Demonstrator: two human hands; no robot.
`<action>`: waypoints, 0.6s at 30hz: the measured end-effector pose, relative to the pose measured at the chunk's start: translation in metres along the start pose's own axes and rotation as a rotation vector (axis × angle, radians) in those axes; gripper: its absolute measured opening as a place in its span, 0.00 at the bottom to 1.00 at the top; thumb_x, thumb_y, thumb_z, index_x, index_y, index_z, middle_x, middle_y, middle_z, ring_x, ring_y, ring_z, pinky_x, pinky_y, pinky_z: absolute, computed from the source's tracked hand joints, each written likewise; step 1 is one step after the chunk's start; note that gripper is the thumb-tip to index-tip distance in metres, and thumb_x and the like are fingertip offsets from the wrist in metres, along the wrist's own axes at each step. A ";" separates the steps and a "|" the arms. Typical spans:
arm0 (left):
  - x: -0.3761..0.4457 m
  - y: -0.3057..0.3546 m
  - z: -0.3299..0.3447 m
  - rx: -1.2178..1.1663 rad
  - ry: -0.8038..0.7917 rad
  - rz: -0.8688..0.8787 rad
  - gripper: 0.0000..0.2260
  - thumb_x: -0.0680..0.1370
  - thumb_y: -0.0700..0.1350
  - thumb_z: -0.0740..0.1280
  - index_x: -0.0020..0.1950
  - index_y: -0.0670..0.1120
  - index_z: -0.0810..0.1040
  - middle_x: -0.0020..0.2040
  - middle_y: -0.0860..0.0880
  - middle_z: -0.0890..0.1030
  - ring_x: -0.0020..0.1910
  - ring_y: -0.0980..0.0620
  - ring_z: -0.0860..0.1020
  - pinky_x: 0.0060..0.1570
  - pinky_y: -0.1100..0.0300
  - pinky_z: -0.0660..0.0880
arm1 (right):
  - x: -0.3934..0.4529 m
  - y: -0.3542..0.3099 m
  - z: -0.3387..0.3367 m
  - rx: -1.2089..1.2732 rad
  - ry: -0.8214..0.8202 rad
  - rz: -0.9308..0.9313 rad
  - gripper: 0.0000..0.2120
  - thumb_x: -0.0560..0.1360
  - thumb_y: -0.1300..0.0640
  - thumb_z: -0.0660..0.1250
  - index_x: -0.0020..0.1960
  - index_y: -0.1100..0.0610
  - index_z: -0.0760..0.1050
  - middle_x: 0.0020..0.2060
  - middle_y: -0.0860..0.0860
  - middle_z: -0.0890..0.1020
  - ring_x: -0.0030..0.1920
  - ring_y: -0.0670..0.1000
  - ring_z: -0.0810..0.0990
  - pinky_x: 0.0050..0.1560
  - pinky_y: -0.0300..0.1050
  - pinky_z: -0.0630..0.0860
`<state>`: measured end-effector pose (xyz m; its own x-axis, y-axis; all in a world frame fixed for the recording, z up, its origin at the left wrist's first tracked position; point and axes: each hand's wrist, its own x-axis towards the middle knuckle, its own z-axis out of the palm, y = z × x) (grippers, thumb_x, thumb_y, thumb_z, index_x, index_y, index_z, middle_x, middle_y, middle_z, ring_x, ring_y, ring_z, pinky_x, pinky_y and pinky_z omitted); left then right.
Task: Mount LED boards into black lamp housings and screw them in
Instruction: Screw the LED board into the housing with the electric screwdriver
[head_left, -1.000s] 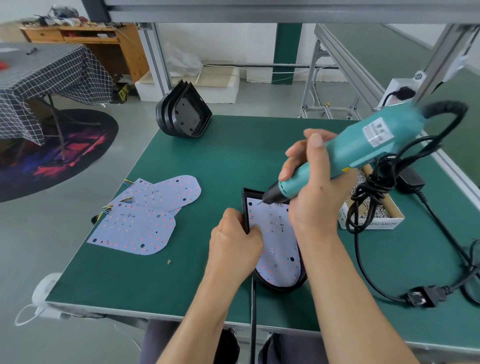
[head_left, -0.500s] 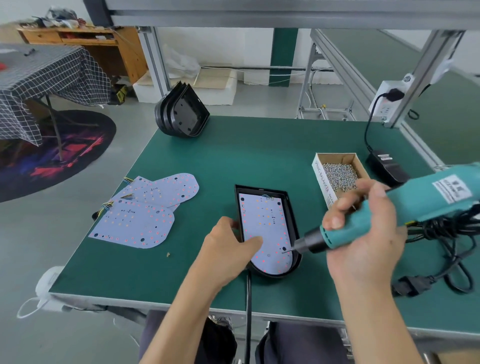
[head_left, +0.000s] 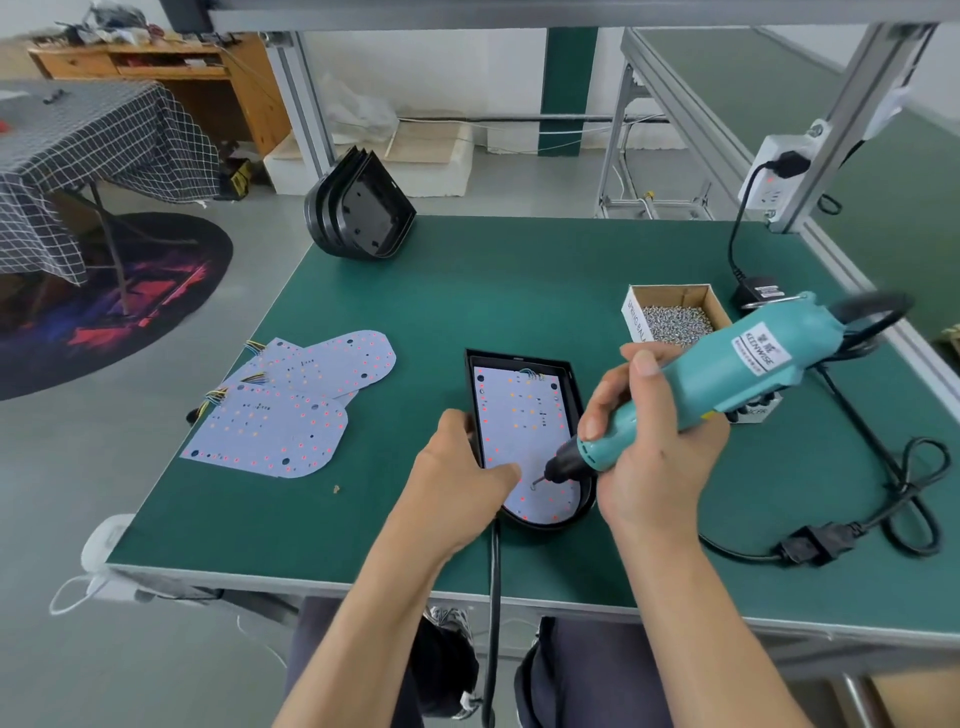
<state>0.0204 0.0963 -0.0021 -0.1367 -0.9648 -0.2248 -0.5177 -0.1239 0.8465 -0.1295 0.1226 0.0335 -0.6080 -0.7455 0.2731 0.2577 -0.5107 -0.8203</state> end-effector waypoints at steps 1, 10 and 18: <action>0.001 0.000 0.000 -0.002 0.003 0.001 0.14 0.73 0.45 0.74 0.49 0.54 0.70 0.46 0.61 0.80 0.38 0.73 0.76 0.29 0.75 0.69 | 0.000 0.001 0.000 0.000 0.000 0.002 0.04 0.77 0.53 0.68 0.44 0.47 0.79 0.29 0.50 0.76 0.24 0.52 0.71 0.31 0.42 0.67; 0.001 -0.001 0.000 0.016 0.007 -0.014 0.14 0.72 0.48 0.74 0.50 0.56 0.70 0.46 0.60 0.81 0.38 0.65 0.79 0.28 0.69 0.68 | -0.001 0.001 -0.001 0.019 0.014 0.018 0.03 0.76 0.52 0.69 0.44 0.48 0.79 0.29 0.51 0.76 0.24 0.54 0.71 0.32 0.44 0.66; 0.001 0.000 0.000 0.001 0.012 0.003 0.15 0.73 0.46 0.75 0.48 0.55 0.70 0.46 0.59 0.80 0.42 0.63 0.78 0.30 0.74 0.69 | -0.001 0.002 -0.001 0.016 0.010 0.007 0.04 0.77 0.52 0.68 0.44 0.47 0.79 0.29 0.50 0.76 0.24 0.53 0.70 0.32 0.43 0.66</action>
<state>0.0200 0.0950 -0.0022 -0.1282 -0.9677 -0.2170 -0.5180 -0.1213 0.8468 -0.1294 0.1231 0.0312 -0.6133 -0.7449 0.2626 0.2742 -0.5125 -0.8137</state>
